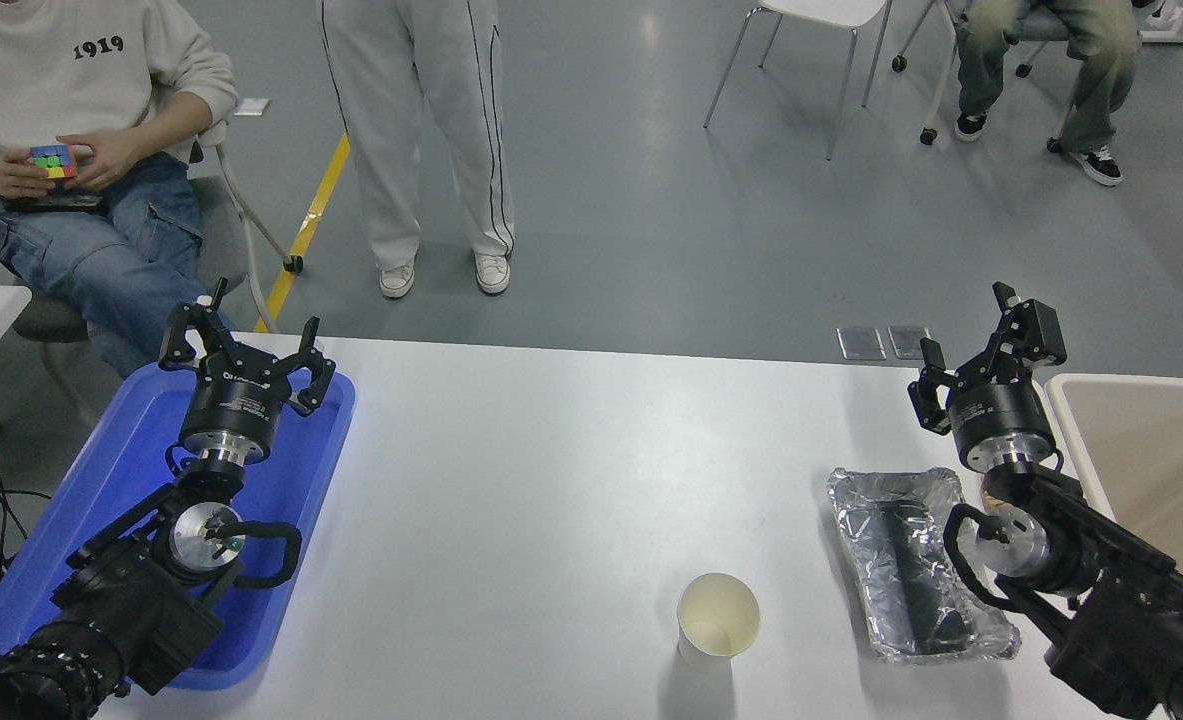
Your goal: Pick up paper cup place in dustbin
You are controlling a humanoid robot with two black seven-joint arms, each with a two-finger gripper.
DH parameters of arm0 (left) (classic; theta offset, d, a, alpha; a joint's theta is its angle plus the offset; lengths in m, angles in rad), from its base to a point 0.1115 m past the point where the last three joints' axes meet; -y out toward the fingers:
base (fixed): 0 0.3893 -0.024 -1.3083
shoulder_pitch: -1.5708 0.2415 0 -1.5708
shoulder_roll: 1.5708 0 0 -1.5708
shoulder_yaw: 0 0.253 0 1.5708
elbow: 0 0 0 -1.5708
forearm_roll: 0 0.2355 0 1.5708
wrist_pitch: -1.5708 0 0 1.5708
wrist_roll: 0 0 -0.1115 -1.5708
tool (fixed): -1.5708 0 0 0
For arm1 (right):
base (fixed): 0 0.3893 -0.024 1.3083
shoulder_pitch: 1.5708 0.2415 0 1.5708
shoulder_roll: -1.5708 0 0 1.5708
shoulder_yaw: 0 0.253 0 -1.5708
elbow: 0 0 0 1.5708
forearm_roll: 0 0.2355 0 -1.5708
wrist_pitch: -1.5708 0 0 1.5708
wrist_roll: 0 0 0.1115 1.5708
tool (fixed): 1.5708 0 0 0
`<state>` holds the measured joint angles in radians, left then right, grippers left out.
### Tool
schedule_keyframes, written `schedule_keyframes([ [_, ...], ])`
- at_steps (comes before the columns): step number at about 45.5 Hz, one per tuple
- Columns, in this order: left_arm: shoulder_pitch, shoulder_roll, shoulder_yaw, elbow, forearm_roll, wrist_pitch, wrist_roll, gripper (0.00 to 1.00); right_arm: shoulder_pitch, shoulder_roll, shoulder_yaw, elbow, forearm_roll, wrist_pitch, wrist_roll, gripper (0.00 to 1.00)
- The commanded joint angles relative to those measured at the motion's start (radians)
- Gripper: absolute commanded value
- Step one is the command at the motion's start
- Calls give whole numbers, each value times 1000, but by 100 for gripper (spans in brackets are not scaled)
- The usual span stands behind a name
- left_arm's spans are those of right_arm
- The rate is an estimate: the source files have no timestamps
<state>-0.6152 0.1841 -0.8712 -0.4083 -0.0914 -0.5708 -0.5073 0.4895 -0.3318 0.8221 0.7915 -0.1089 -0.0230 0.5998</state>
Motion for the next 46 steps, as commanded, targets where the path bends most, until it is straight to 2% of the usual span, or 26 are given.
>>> schedule_keyframes([
  [1, 0, 0, 1, 0, 1, 0, 1, 100, 1, 2, -1, -1, 0, 0, 0, 100],
  [32, 0, 0, 0, 0, 1, 0, 1, 100, 7, -10, 2, -3, 0, -8, 0, 100],
  [46, 0, 0, 1, 0, 1, 0, 1, 100, -2, -113, -24, 2, -14, -3, -6, 100],
])
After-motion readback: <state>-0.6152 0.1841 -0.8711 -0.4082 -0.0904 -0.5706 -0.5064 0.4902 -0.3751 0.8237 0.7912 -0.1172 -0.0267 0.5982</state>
